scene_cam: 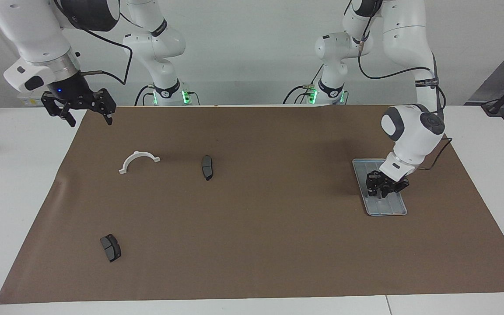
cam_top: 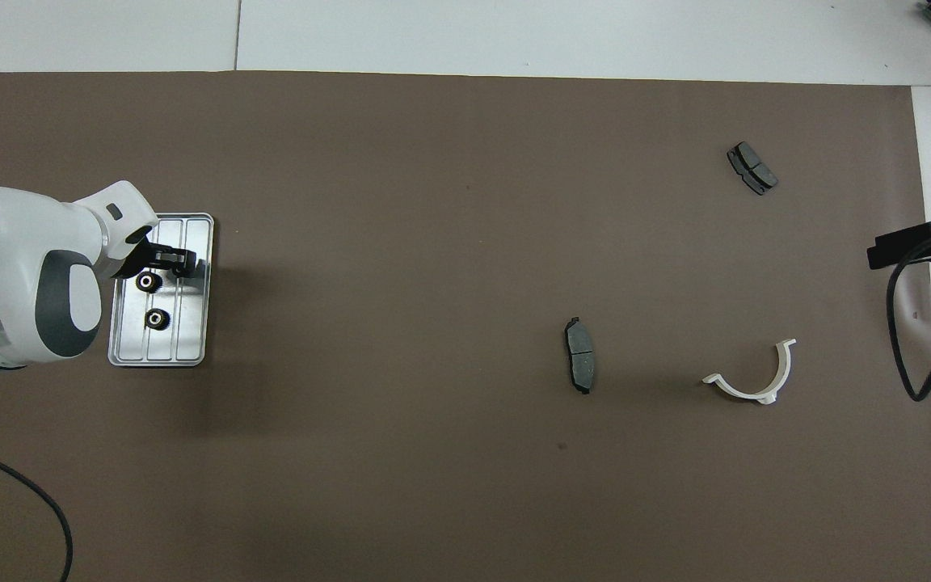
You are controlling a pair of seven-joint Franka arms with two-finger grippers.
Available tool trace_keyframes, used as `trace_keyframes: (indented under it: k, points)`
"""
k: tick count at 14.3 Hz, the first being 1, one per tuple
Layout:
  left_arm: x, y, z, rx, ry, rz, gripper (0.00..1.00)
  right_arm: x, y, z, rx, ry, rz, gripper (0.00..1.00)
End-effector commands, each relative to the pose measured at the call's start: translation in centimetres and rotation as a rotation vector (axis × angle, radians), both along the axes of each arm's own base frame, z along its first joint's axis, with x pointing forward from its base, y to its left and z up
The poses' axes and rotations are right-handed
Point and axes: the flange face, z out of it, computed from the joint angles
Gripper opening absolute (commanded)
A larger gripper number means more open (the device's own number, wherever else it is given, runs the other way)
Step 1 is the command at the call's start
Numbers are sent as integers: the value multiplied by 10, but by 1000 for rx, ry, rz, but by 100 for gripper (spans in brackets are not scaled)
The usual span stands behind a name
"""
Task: Place bearing gear from tray to pile
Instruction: 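Close the left gripper on the black gear and lift it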
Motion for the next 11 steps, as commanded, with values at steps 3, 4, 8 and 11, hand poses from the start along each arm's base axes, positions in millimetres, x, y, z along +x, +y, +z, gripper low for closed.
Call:
trace_keyframes:
  k: [3, 4, 8, 11]
  points:
    - [-9, -1, -8, -8, 5, -7, 45, -6, -3, 3, -3, -5, 13, 100]
    - [-9, -1, -9, -8, 8, -7, 44, -6, -6, 2, -3, -2, 13, 100]
    - [-9, -2, -8, -9, 15, -7, 0, -6, -6, 2, -1, -8, 7, 100]
    - [-4, -3, 3, -12, 26, -13, 0, -7, -2, -1, 1, 4, -39, 100]
